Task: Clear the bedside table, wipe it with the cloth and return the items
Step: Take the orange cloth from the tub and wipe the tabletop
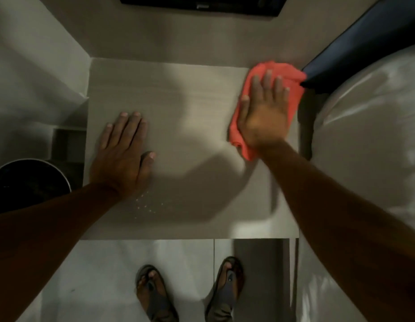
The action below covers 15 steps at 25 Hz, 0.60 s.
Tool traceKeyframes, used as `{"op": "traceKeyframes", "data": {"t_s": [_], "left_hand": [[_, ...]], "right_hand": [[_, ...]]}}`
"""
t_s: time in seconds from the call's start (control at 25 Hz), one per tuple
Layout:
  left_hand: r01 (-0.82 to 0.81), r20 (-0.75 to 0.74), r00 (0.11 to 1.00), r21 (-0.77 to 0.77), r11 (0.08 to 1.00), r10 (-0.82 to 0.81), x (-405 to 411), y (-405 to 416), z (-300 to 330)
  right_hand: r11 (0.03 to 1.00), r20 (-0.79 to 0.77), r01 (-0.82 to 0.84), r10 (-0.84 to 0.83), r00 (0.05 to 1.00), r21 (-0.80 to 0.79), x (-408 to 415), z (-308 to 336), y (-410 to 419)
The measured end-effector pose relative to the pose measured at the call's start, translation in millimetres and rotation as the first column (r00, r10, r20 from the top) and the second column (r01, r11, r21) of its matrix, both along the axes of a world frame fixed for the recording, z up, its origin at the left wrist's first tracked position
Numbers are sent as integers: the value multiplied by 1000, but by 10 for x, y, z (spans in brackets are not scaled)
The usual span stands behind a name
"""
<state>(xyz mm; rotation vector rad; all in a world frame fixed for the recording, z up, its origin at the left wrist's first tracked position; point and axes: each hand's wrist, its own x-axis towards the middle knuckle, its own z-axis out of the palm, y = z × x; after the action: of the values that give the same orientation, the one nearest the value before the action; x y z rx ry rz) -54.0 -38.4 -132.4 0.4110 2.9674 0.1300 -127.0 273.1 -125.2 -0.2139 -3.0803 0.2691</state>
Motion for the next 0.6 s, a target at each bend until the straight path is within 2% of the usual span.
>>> {"op": "traceKeyframes", "data": {"t_s": [0.08, 0.12, 0.16, 0.2, 0.24, 0.32, 0.36, 0.4, 0.48, 0.6], "left_hand": [[1, 4, 1000, 3, 1000, -1, 4, -4, -5], [1, 6, 1000, 11, 1000, -1, -4, 3, 1], [2, 8, 1000, 19, 1000, -2, -12, 8, 7], [6, 13, 1000, 23, 1000, -6, -16, 14, 19], [10, 23, 1000, 22, 1000, -10, -15, 11, 30], [11, 36, 999, 9, 1000, -11, -10, 6, 42], [8, 32, 999, 3, 1000, -8, -8, 9, 31], [6, 31, 1000, 1, 1000, -6, -11, 15, 20], [0, 43, 999, -3, 1000, 0, -18, 0, 20], [15, 27, 1000, -13, 1000, -15, -9, -4, 18]], "right_hand": [[960, -12, -280, 280, 960, -8, 149, -40, -586], [887, 8, -463, 463, 887, -6, 379, -26, -750], [818, 28, -575, 575, 818, -18, 588, -40, -770], [802, 38, -597, 597, 801, -21, 707, -67, -619], [844, -5, -536, 536, 844, -3, 717, -92, -377], [985, -86, -167, 170, 982, 39, 504, -138, 193], [999, -84, 20, -17, 996, 39, 372, -130, 427], [991, -43, 130, -129, 991, 21, 284, -124, 565], [991, -7, 135, -135, 991, -7, 263, -97, 444], [987, -56, -156, 154, 986, -43, 536, -39, -258]]}}
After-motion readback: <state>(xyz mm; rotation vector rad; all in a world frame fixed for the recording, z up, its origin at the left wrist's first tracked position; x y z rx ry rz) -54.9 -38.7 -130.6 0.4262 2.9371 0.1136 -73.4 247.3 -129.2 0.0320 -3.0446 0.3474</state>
